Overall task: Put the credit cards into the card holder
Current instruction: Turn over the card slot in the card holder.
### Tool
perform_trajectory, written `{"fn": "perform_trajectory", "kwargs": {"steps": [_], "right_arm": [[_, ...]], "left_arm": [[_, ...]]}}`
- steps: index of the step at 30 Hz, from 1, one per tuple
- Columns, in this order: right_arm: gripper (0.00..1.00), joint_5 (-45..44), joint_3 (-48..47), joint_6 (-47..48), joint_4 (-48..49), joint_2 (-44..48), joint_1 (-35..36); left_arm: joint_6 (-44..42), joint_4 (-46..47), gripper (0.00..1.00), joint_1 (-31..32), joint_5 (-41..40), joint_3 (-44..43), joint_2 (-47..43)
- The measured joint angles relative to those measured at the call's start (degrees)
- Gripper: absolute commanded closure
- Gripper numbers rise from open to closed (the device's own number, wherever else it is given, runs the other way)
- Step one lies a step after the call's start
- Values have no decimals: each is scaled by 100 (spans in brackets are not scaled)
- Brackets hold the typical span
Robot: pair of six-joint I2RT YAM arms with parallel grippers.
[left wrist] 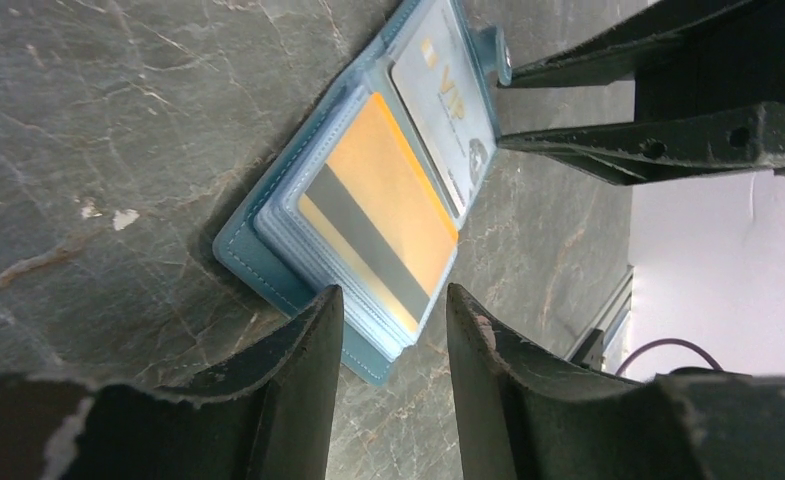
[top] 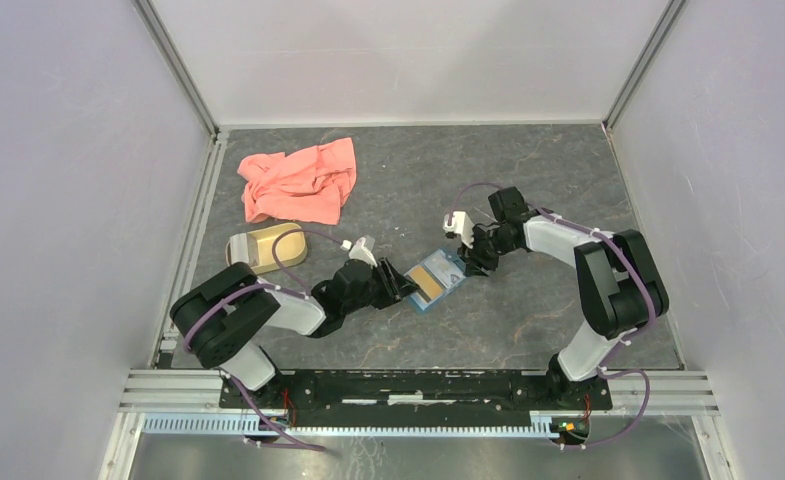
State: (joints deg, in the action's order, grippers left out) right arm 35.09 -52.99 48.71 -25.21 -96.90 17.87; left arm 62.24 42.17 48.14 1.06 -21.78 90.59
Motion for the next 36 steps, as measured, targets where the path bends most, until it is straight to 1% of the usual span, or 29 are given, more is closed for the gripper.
{"fn": "perform_trajectory", "kwargs": {"steps": [4, 9, 15, 19, 24, 27, 30, 32, 34, 36], "right_arm": [[58, 136, -57, 179, -201, -37, 39], [58, 260, -92, 442, -520, -59, 271], [54, 393, -125, 640, -758, -57, 634], [52, 304, -186, 625, -835, 17, 660], [52, 284, -208, 581, -826, 448, 369], [56, 671, -208, 426, -743, 691, 297], [63, 1244, -162, -81, -369, 782, 365], [71, 1467, -50, -627, 63, 787, 463], [81, 1491, 92, -1182, 481, 787, 608], [85, 1410, 184, -1729, 824, 732, 763]], "left_arm": [[-11, -221, 50, 0, -151, -46, -11], [-103, -603, 50, 0, -328, -184, -116], [-345, -1088, 50, 0, -544, -354, -350], [-605, -1558, 50, 0, -688, -365, -761], [-868, -2186, 49, 0, -909, -358, -1572], [-1003, -2426, 49, 2, -992, -304, -2105], [-1071, -2433, 49, 0, -992, -184, -2527], [-1071, -2277, 49, 0, -951, -59, -2599], [-1069, -2068, 50, 0, -839, 68, -2503], [-1067, -1882, 50, 0, -739, 125, -2284]]}}
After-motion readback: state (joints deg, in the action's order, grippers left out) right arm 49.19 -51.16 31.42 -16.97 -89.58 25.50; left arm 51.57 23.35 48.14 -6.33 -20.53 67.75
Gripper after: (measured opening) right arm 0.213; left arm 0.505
